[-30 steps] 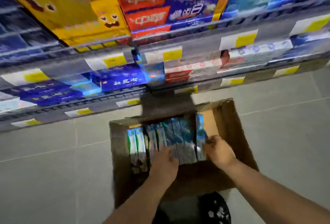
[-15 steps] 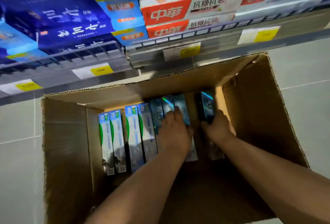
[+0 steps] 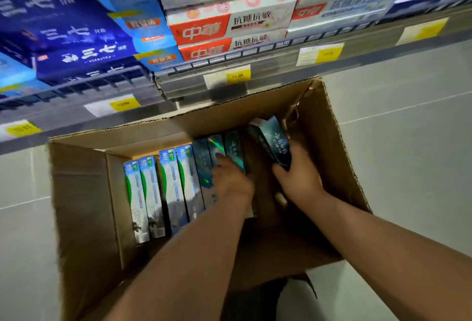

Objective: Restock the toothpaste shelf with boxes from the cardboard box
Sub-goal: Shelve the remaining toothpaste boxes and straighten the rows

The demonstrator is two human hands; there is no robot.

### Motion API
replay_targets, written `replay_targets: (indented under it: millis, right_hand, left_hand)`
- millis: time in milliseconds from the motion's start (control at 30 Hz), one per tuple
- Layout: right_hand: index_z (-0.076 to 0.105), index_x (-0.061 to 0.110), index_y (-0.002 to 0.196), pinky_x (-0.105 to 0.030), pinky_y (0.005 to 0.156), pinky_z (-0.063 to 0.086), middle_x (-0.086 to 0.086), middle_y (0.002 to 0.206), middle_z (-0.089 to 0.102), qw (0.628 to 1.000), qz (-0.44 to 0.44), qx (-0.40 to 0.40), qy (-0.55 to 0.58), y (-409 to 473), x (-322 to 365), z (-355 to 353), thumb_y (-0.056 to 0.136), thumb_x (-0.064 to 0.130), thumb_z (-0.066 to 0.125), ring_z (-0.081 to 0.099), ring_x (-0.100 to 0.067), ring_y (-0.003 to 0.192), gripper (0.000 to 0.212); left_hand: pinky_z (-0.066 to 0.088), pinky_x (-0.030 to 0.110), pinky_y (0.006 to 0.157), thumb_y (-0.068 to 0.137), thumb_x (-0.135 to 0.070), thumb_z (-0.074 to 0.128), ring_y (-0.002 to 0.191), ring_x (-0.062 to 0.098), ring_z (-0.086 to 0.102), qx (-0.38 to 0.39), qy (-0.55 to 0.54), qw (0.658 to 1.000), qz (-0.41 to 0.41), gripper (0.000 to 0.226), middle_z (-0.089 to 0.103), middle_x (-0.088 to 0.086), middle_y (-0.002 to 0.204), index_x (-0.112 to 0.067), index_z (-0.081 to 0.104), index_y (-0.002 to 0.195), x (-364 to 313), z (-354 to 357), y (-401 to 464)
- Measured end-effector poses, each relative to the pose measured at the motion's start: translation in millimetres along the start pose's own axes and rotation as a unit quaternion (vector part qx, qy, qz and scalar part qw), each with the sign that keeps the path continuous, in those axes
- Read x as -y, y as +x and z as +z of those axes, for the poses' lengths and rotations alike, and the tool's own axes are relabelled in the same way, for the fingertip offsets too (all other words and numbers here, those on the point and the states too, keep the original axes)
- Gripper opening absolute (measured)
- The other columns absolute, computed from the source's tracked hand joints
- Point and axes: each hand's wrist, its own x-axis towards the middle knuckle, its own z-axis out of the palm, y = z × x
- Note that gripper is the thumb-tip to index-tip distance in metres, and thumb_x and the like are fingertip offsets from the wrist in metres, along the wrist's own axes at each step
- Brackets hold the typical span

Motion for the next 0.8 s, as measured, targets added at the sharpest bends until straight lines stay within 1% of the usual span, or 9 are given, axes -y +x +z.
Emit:
replay_targets:
  millis: [100, 233, 333, 400, 467, 500, 600, 667, 800]
  right_hand:
    - [0.036, 0.017, 0.137, -0.034, 0.097, 0.040, -0.007, 0.133, 0.048, 0.999, -0.032, 0.007, 0.026, -29.1, 28.5, -28.8, 0.087, 0.014, 0.059, 0.047, -0.024, 0.122, 0.055]
    - [0.039, 0.014, 0.131, -0.034, 0.088, 0.046, -0.007, 0.124, 0.052, 0.996, -0.023, 0.023, 0.080, -79.5, 90.2, -82.0, 0.086, 0.013, 0.060, 0.052, -0.021, 0.111, 0.050]
    - [0.042, 0.007, 0.125, -0.026, 0.075, 0.043, -0.008, 0.111, 0.055, 0.988, 0.006, 0.041, 0.147, -115.3, 147.0, -126.4, 0.086, 0.009, 0.059, 0.054, -0.019, 0.102, 0.043]
    - [0.044, 0.004, 0.121, -0.029, 0.074, 0.046, -0.010, 0.106, 0.057, 0.977, 0.038, 0.043, 0.203, -143.2, 189.4, -161.4, 0.086, 0.009, 0.057, 0.057, -0.025, 0.101, 0.038]
    - [0.050, 0.007, 0.113, -0.029, 0.070, 0.050, -0.008, 0.094, 0.057, 0.970, 0.073, 0.040, 0.230, -167.6, 231.5, -193.1, 0.088, 0.011, 0.056, 0.059, -0.022, 0.083, 0.026]
    - [0.055, 0.009, 0.102, -0.023, 0.059, 0.050, -0.009, 0.086, 0.057, 0.966, 0.073, 0.040, 0.244, -182.1, 254.4, -212.0, 0.088, 0.010, 0.055, 0.058, -0.017, 0.069, 0.014]
    - [0.050, 0.015, 0.090, -0.009, 0.033, 0.035, -0.010, 0.080, 0.056, 0.963, 0.029, 0.046, 0.263, -219.0, 322.6, -263.0, 0.088, 0.007, 0.054, 0.052, -0.008, 0.052, 0.009]
    - [0.045, 0.016, 0.099, -0.008, 0.036, 0.035, -0.006, 0.077, 0.053, 0.963, -0.024, 0.055, 0.264, -243.7, 367.9, -294.8, 0.089, 0.006, 0.052, 0.047, -0.006, 0.055, 0.016]
    - [0.049, 0.021, 0.090, -0.013, 0.037, 0.030, 0.007, 0.058, 0.048, 0.957, -0.110, 0.075, 0.256, -287.0, 450.3, -344.7, 0.090, 0.016, 0.049, 0.045, 0.001, 0.037, 0.005]
  left_hand:
    - [0.045, 0.037, 0.096, 0.080, -0.029, 0.070, 0.119, 0.035, 0.050, 0.007, -0.063, 0.998, 0.001, 0.064, 0.044, 0.021, 0.132, -0.002, 0.039, 0.129, 3.4, -43.2, -30.5]
    - [0.054, 0.037, 0.086, 0.067, -0.036, 0.074, 0.105, 0.030, 0.062, 0.026, -0.158, 0.987, 0.009, 0.066, 0.062, 0.014, 0.116, -0.005, 0.052, 0.121, 8.9, -118.2, -96.7]
    - [0.052, 0.033, 0.078, 0.075, -0.030, 0.071, 0.095, 0.024, 0.061, 0.048, -0.266, 0.963, -0.021, 0.060, 0.061, 0.011, 0.114, -0.002, 0.049, 0.123, 1.4, -182.5, -157.5]
    - [0.048, 0.029, 0.076, 0.086, -0.022, 0.065, 0.101, 0.028, 0.060, 0.035, -0.301, 0.952, -0.041, 0.050, 0.058, 0.009, 0.117, 0.002, 0.046, 0.126, -8.0, -232.3, -202.8]
    - [0.049, 0.031, 0.075, 0.087, -0.027, 0.061, 0.106, 0.031, 0.060, 0.026, -0.337, 0.940, -0.054, 0.052, 0.059, 0.014, 0.122, 0.000, 0.043, 0.128, -17.0, -279.6, -240.0]
    - [0.050, 0.032, 0.075, 0.086, -0.030, 0.061, 0.105, 0.032, 0.061, 0.018, -0.342, 0.938, -0.053, 0.055, 0.060, 0.014, 0.121, -0.001, 0.042, 0.129, -21.0, -304.9, -259.2]
    - [0.052, 0.035, 0.078, 0.076, -0.039, 0.065, 0.092, 0.027, 0.062, -0.015, -0.393, 0.919, -0.033, 0.063, 0.061, 0.012, 0.110, -0.006, 0.038, 0.123, -36.0, -376.4, -312.5]
    - [0.054, 0.041, 0.082, 0.065, -0.045, 0.067, 0.087, 0.024, 0.060, -0.048, -0.416, 0.908, -0.009, 0.070, 0.061, 0.015, 0.109, -0.010, 0.038, 0.118, -44.1, -424.2, -349.9]
    - [0.053, 0.047, 0.083, 0.057, -0.049, 0.067, 0.095, 0.030, 0.060, -0.079, -0.437, 0.893, 0.068, 0.077, 0.056, 0.016, 0.111, -0.007, 0.041, 0.116, -50.5, -513.1, -417.9]
